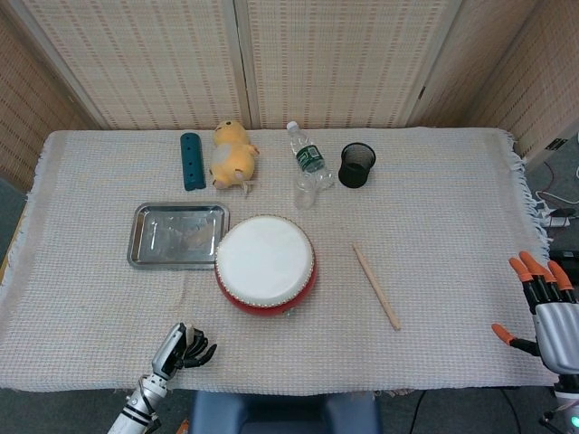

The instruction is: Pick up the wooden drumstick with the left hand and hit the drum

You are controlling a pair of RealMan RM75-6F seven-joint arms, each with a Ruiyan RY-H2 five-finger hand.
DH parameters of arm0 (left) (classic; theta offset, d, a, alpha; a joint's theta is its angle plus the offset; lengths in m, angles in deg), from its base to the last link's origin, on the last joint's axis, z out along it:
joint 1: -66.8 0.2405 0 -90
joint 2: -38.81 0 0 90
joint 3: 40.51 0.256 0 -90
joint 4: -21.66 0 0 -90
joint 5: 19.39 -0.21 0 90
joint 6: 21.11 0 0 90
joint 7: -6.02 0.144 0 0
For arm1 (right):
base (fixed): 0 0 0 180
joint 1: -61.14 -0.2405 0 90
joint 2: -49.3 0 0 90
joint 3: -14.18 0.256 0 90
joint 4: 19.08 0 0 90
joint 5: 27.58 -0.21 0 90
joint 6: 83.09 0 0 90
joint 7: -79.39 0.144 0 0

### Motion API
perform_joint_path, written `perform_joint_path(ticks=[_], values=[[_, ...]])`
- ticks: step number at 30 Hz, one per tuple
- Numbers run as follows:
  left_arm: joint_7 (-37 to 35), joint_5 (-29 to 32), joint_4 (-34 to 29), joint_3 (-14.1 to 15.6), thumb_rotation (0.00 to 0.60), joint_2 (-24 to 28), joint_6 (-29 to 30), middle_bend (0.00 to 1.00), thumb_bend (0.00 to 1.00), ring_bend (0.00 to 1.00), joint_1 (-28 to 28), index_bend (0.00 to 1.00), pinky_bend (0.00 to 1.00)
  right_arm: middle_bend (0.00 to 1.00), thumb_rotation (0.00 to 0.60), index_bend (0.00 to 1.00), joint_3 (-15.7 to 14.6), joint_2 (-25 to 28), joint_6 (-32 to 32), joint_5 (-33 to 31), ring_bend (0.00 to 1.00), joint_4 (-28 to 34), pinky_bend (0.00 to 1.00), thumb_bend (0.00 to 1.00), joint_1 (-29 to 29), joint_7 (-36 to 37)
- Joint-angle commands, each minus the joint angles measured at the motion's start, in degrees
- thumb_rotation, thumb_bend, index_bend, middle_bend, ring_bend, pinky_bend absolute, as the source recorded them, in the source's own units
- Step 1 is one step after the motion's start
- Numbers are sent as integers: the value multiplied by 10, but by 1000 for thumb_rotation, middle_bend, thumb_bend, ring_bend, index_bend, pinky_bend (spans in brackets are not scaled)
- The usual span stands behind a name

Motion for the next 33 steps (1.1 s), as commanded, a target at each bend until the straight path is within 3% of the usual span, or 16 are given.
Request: perform_joint_path(ticks=[1, 11, 18, 23, 29, 33], values=[[2, -1, 8, 2, 600, -3, 0, 1000, 454, 1000, 0, 1000, 1000, 0, 600, 0, 0, 0, 1, 0, 0, 1, 0, 62, 1, -1], [21, -7, 29, 5, 600, -11, -1, 1000, 551, 994, -4, 1000, 1000, 0, 600, 0, 0, 1, 2, 1, 0, 3, 0, 61, 1, -3], [22, -10, 36, 4, 600, -8, 2, 1000, 720, 1000, -8, 1000, 1000, 0, 600, 0, 1, 0, 2, 1, 0, 3, 0, 61, 1, -4], [43, -21, 40, 2, 600, -1, 10, 1000, 780, 1000, -16, 1000, 1000, 0, 600, 0, 1, 0, 3, 3, 0, 2, 0, 61, 1, -3], [129, -38, 36, -22, 600, 39, 12, 1000, 784, 1000, -50, 1000, 1000, 0, 600, 0, 1, 0, 9, 6, 0, -2, 0, 62, 2, 2], [239, -31, 16, -54, 600, 86, -7, 1000, 782, 1000, -81, 1000, 1000, 0, 600, 0, 4, 2, 13, 9, 0, -5, 0, 62, 1, 4]])
